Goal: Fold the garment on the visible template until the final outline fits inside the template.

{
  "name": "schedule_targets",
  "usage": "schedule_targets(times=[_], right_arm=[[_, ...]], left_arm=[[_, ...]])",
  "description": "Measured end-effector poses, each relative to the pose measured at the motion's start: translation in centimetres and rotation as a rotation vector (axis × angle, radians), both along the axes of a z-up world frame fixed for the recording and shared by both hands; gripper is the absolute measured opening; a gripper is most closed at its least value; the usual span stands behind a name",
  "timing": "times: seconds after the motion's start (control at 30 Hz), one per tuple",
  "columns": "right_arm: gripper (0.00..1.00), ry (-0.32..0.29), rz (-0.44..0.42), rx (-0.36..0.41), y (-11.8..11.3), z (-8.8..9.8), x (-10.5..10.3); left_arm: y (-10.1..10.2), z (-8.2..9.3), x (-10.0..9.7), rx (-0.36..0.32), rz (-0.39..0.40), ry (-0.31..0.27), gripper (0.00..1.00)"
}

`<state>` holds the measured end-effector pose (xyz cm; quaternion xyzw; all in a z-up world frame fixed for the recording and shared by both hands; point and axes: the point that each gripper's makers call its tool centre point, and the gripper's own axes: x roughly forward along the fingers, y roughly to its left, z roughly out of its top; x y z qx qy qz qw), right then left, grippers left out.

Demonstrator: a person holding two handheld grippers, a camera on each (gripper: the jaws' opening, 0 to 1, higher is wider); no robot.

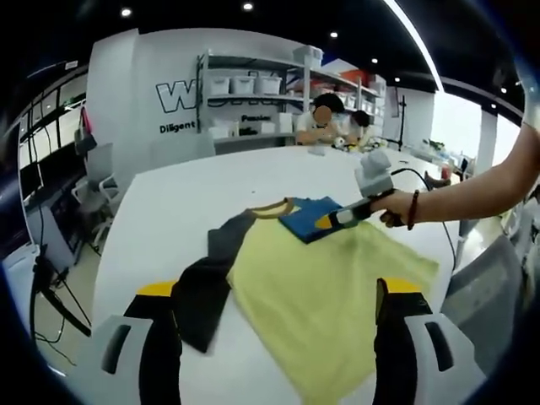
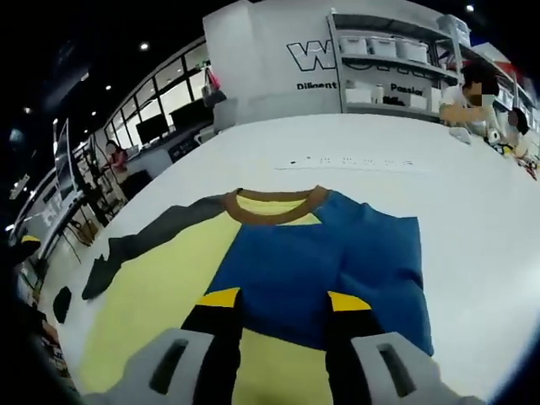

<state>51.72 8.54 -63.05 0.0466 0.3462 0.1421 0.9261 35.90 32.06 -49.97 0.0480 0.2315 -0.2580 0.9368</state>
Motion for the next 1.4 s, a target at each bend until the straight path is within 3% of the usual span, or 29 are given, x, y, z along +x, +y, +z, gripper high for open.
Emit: schedule_targets(times=[0.13,0.3,0.37,0.4,0.47,0.5,0.77,0.87,1.0,1.23,1.4], right_arm=[[0.35,-0.022,-0.078,-0.037,-1.6,0.2,0.3],[0.35,-0.001,-0.074,-0.012,-1.6,-0.2,0.2],[0.30,-0.004,-0.068,-0.005,-1.5,-0.2,0.3],[0.26,-0.003,-0.021,-0.037,-1.3,-0.4,0.3],[0.09,0.004,-0.022,-0.054,-1.5,-0.5,0.3],[0.05,0.011,-0.019,-0.040,-1.4,-0.6,0.2],[0.00,0.034,-0.038,-0.013,-1.7,-0.4,0.1],[0.00,0.016,-0.042,-0.010,-1.4,0.3,0.2],[0.00,-0.030,-0.031,0.016,0.0,2.1,0.8],[0.00,-0.074,0.061,0.068,4.5,4.7,1.7],[0.00,-0.073,0.103,0.111,7.6,5.1,1.8]], left_arm=[[0.1,0.1,0.1,0.002,-0.003,-0.003,0.94],[0.3,-0.1,0.0,0.002,0.000,0.000,0.93],[0.4,-0.3,0.0,0.009,0.001,0.004,0.93],[0.4,-0.3,0.0,0.009,0.000,0.006,0.93],[0.3,-0.3,0.0,0.009,-0.004,0.006,0.93],[0.4,-0.3,-0.1,0.010,-0.005,0.007,0.93],[0.8,-0.1,-0.1,0.001,0.008,-0.001,0.93],[0.7,-0.3,-0.3,0.010,0.001,0.006,0.94],[0.7,-0.4,-0.4,0.014,-0.003,0.006,0.95],[0.7,-0.6,-0.7,0.014,-0.008,0.016,0.97],[0.9,-0.9,-0.7,0.030,-0.003,0.022,0.99]])
